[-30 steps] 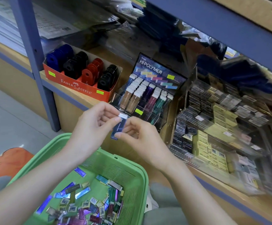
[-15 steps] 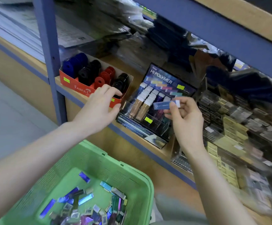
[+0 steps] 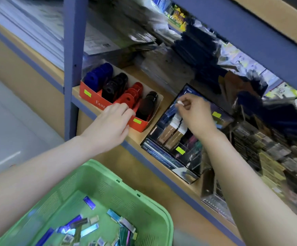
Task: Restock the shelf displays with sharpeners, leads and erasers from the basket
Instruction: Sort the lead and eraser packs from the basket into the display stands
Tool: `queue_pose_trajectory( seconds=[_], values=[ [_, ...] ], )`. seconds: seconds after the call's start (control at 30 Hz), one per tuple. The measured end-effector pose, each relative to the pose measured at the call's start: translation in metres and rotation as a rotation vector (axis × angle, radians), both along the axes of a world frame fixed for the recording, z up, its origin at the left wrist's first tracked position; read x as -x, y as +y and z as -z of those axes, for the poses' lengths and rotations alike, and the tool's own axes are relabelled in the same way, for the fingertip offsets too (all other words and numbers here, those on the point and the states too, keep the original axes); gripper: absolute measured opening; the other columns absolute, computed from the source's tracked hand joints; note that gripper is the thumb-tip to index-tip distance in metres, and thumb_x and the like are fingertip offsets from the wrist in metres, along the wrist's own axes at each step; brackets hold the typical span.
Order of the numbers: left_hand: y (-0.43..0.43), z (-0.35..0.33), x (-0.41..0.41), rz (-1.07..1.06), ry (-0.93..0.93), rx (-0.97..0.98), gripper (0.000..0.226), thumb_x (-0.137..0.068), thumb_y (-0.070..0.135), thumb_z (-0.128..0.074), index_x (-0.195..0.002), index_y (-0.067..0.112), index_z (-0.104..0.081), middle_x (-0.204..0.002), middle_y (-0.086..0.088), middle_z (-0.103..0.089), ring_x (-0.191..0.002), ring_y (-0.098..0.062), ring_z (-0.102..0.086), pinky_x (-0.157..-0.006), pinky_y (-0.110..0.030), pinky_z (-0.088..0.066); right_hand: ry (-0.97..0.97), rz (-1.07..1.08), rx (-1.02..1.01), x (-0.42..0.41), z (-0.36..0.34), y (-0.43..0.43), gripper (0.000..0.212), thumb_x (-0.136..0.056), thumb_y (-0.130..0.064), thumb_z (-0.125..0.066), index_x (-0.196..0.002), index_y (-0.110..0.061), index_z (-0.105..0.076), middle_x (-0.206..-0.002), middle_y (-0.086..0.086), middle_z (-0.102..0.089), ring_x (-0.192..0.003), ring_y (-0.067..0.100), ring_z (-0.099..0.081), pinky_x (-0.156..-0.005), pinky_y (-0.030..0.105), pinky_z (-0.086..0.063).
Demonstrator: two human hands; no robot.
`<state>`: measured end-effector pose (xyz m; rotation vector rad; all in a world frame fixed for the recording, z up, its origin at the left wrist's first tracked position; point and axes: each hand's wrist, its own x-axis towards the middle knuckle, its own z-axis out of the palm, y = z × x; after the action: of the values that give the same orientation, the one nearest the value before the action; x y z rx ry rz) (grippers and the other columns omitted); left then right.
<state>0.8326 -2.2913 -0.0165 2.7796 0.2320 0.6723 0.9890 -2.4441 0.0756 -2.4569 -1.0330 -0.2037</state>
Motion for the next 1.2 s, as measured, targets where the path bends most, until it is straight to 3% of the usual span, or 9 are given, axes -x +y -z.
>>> queue_pose_trajectory(
  seconds=[0.2, 0.47, 0.6, 0.73, 0.8, 0.87, 1.0, 1.1, 1.2],
  values=[
    [0.003, 0.009, 0.005, 0.006, -0.033, -0.004, 0.037, -0.082, 0.008, -0.061, -0.119, 0.005, -0.056, -0.108, -0.01, -0.055, -0.103, -0.028, -0.052, -0.094, -0.042, -0.042, -0.086, -0.01, 0.199, -0.017, -0.007, 0.015, 0.01, -0.089, -0.015, -0.064, -0.081, -0.02, -0.06, -0.076, 0.0, -0.058, -0.075, 0.016, -0.057, -0.067, 0.022, -0.037],
    [0.011, 0.01, 0.013, -0.006, -0.059, 0.031, 0.032, -0.085, 0.008, -0.059, -0.118, 0.006, -0.057, -0.111, -0.008, -0.054, -0.104, -0.025, -0.051, -0.091, -0.037, -0.043, -0.027, -0.034, 0.194, -0.017, -0.015, 0.02, 0.003, -0.086, -0.009, -0.067, -0.085, -0.009, -0.064, -0.074, 0.002, -0.057, -0.075, 0.015, -0.055, -0.066, 0.018, -0.037],
    [0.013, 0.011, 0.015, -0.021, -0.069, 0.028, 0.034, -0.084, 0.007, -0.061, -0.117, 0.005, -0.058, -0.11, -0.009, -0.055, -0.104, -0.026, -0.053, -0.089, -0.037, -0.045, 0.072, 0.002, 0.14, -0.021, -0.012, 0.025, 0.021, -0.084, -0.008, -0.069, -0.072, -0.021, -0.058, -0.068, 0.001, -0.059, -0.077, 0.023, -0.063, -0.074, 0.025, -0.05],
    [0.012, 0.011, 0.015, -0.022, -0.075, 0.035, 0.034, -0.085, 0.008, -0.06, -0.119, 0.005, -0.057, -0.112, -0.009, -0.055, -0.106, -0.026, -0.052, -0.089, -0.037, -0.045, 0.133, 0.017, 0.205, -0.022, -0.008, 0.026, 0.005, -0.083, -0.009, -0.072, -0.085, -0.009, -0.067, -0.071, 0.005, -0.059, -0.07, 0.011, -0.057, -0.058, -0.001, -0.038],
    [0.012, 0.012, 0.014, -0.02, -0.074, 0.032, 0.034, -0.085, 0.009, -0.059, -0.119, 0.005, -0.056, -0.113, -0.01, -0.054, -0.106, -0.026, -0.052, -0.089, -0.037, -0.045, 0.095, 0.0, 0.225, -0.021, -0.005, 0.028, 0.008, -0.081, -0.009, -0.074, -0.088, -0.009, -0.071, -0.075, 0.0, -0.062, -0.064, 0.001, -0.053, -0.055, -0.005, -0.035],
    [0.013, 0.012, 0.014, -0.024, -0.071, 0.026, 0.035, -0.086, 0.009, -0.059, -0.12, 0.005, -0.056, -0.113, -0.009, -0.054, -0.107, -0.025, -0.052, -0.089, -0.037, -0.045, 0.067, 0.003, 0.211, -0.019, -0.004, 0.031, 0.012, -0.077, -0.01, -0.077, -0.087, -0.011, -0.071, -0.076, -0.001, -0.062, -0.066, 0.001, -0.054, -0.064, 0.0, -0.04],
    [0.013, 0.012, 0.015, -0.013, -0.039, 0.008, 0.038, -0.086, 0.011, -0.06, -0.124, 0.005, -0.055, -0.116, -0.01, -0.054, -0.11, -0.026, -0.052, -0.093, -0.036, -0.044, -0.008, 0.055, 0.265, -0.019, 0.002, 0.034, 0.017, -0.075, -0.017, -0.081, -0.072, -0.02, -0.064, -0.077, -0.004, -0.063, -0.081, 0.015, -0.063, -0.079, 0.03, -0.053],
    [0.013, 0.013, 0.018, -0.012, 0.014, -0.023, 0.045, -0.086, 0.012, -0.061, -0.129, 0.005, -0.053, -0.126, -0.013, -0.053, -0.122, -0.028, -0.049, -0.104, -0.037, -0.037, -0.084, 0.046, 0.336, -0.015, -0.002, 0.031, 0.012, -0.085, -0.025, -0.07, -0.078, -0.015, -0.07, -0.084, 0.0, -0.068, -0.081, 0.018, -0.063, -0.074, 0.034, -0.053],
    [0.01, 0.013, 0.028, -0.039, 0.04, -0.052, 0.046, -0.083, 0.011, -0.063, -0.128, 0.004, -0.054, -0.127, -0.015, -0.054, -0.124, -0.031, -0.048, -0.108, -0.039, -0.031, -0.183, 0.039, 0.385, -0.006, -0.004, 0.026, 0.027, -0.095, -0.033, -0.056, -0.098, -0.011, -0.071, -0.093, 0.009, -0.069, -0.089, 0.026, -0.063, -0.071, 0.033, -0.051]
  ],
)
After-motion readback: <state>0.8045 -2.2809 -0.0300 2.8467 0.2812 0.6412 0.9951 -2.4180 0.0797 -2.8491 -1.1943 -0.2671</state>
